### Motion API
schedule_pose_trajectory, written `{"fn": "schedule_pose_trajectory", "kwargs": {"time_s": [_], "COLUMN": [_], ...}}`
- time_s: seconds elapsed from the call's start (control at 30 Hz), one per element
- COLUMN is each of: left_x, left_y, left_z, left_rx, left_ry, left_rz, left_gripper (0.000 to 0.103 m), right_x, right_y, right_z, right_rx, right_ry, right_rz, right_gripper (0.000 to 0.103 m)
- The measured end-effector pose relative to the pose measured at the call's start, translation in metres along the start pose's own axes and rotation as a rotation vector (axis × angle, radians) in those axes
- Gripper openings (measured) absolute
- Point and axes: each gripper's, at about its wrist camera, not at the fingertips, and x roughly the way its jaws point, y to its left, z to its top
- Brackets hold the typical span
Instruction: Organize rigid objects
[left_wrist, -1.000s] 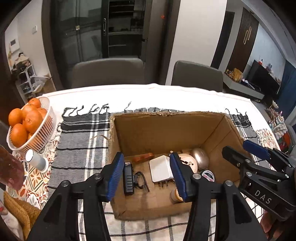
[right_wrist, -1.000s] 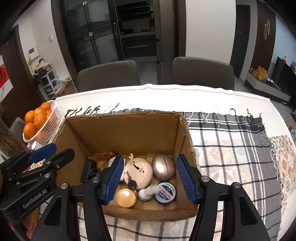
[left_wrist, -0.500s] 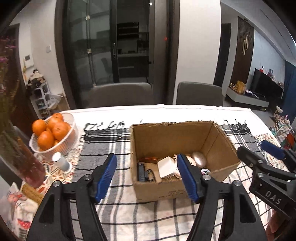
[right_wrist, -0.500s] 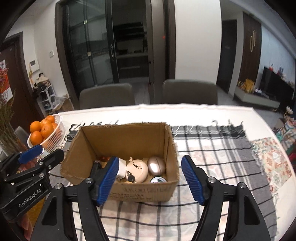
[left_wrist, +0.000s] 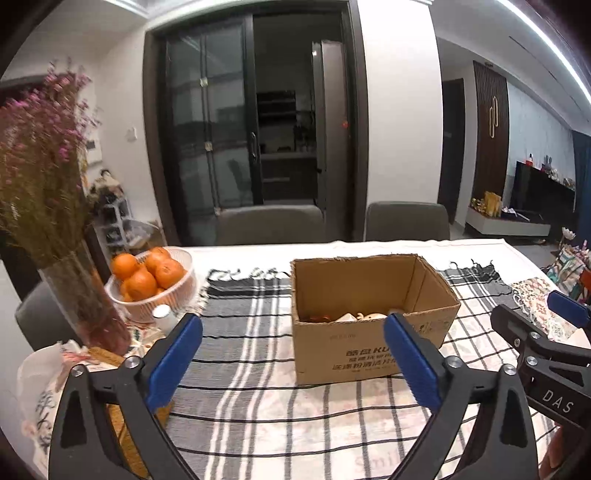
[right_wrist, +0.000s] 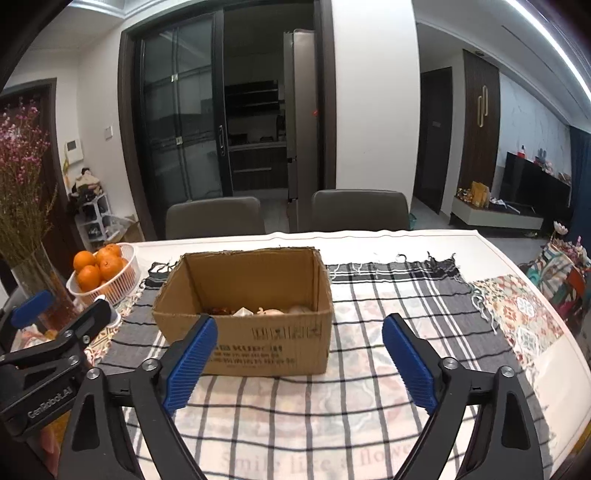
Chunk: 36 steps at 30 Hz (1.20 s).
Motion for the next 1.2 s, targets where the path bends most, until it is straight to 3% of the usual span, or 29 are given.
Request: {"fn": "schedule_pose_trajectory", "kwargs": {"time_s": [0.23,0.63,1.2], "left_x": [-0.029,-0.056,-0.077], "left_y": [0.001,0.005,0.011], "left_z": [-0.019,-0.036,-0.041], "left_rx": [-0.004,-0.015,-0.031], "left_ry": [-0.035,-0.061,-0.099], "left_rz": [0.02,0.049,0.024], "left_gripper": [0.103,0.103,0.103], "right_x": [-0.028,-0.063,-0.08], "right_y": [-0.004,-0.004,-0.003], "right_z": [-0.021,-0.035,-0.042], "right_rx": [0.01,-0.005,-0.007], "right_ry": [-0.024,-0.098,-0.119], "right_rz": [0.002,-0.076,-0.043], "right_gripper": [0.098,0.1,0.101]}}
